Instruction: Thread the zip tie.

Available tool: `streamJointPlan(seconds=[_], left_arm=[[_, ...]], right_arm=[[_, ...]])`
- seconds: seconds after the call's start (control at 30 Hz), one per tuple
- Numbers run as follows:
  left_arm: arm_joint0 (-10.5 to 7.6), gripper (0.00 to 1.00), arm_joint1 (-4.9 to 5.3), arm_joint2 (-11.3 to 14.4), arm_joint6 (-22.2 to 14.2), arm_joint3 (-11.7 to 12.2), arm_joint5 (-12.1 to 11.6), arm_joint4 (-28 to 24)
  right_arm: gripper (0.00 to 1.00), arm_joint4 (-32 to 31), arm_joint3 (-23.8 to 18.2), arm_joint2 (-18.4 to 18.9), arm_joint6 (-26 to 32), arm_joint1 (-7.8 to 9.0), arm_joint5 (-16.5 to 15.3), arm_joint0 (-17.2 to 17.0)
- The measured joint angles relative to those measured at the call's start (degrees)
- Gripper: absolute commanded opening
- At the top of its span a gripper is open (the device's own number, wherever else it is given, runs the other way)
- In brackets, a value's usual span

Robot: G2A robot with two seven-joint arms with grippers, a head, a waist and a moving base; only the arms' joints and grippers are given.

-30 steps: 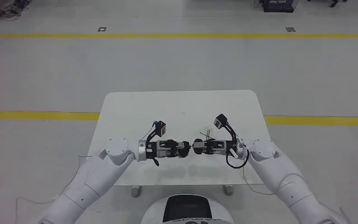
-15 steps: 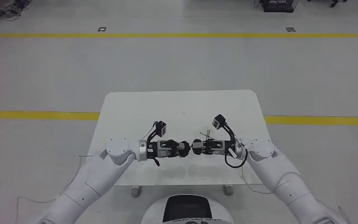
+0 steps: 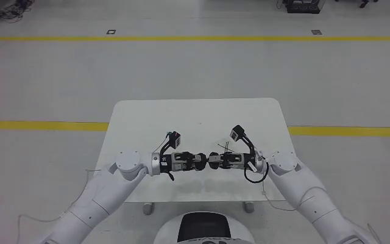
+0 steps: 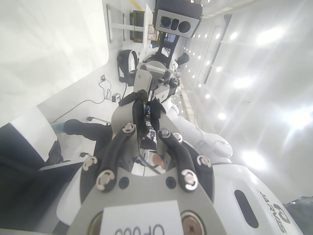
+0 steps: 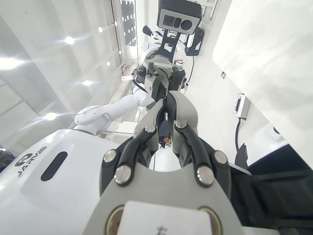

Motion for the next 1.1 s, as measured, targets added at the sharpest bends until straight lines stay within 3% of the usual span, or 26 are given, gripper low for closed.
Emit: streamJointPlan(seconds=[0.37,0.5,0.87,0.9,0.93,1.1], left_arm=[[0.07,0.07,0.09,-0.08,0.05,-0.16,0.07,0.05],[0.04,0.0,0.1,-0.06,0.02,-0.11,0.05,0.01],[-0.03,0.0,0.11,0.02,0.06,-0.06,0.03,-0.05],[-0.04,0.0,0.11,0.03,0.07,-0.06,0.01,-0.05],[-0.05,0.0,0.11,0.04,0.07,-0.05,-0.02,-0.04],[-0.03,0.0,0.16,-0.13,0.19,0.2,-0.73,0.17]], right_arm=[[0.0,-0.1,0.26,-0.28,-0.14,-0.15,0.01,0.16],[0.0,-0.15,0.39,-0.38,-0.07,-0.2,0.12,0.27],[0.0,0.0,0.61,-0.42,0.01,-0.29,-0.02,0.32],[0.82,0.0,0.63,-0.43,0.04,-0.29,0.03,0.33],[1.0,0.04,0.67,-0.43,0.05,-0.3,0.17,0.33],[1.0,0.32,0.89,0.03,-0.26,-0.22,0.9,0.29]])
